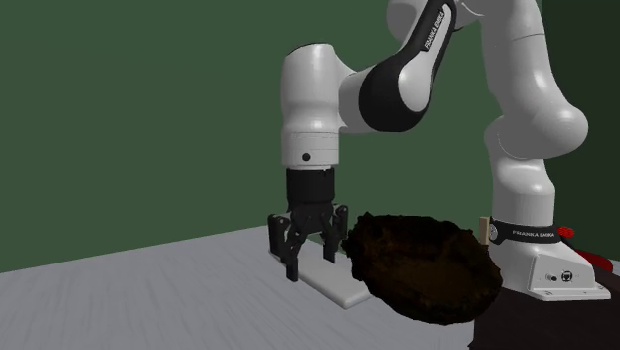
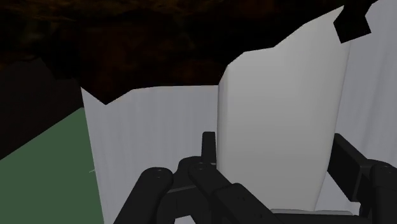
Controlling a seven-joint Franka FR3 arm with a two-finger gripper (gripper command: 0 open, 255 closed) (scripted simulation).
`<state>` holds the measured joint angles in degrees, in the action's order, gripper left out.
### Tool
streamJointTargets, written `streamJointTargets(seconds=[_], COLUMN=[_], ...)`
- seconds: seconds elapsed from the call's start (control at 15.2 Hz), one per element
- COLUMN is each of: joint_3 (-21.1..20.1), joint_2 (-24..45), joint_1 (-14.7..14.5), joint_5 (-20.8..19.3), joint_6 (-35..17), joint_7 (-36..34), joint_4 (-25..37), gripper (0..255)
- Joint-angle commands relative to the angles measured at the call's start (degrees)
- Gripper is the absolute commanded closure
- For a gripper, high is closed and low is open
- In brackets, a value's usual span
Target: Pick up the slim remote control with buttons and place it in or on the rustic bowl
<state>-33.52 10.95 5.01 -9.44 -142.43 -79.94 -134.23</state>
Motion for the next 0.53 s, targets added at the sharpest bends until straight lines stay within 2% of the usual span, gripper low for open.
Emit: streamJointTargets(seconds=[0.0,0.46], joint_3=[-0.43,-1.67], joint_2=[-1.16,-6.08], joint_1=[0.34,1.26], joint_5=[1.17,5.81], joint_6=[1.16,6.15], joint_7=[0.86,4.12], joint_4=[0.25,1.32], gripper=[255,255])
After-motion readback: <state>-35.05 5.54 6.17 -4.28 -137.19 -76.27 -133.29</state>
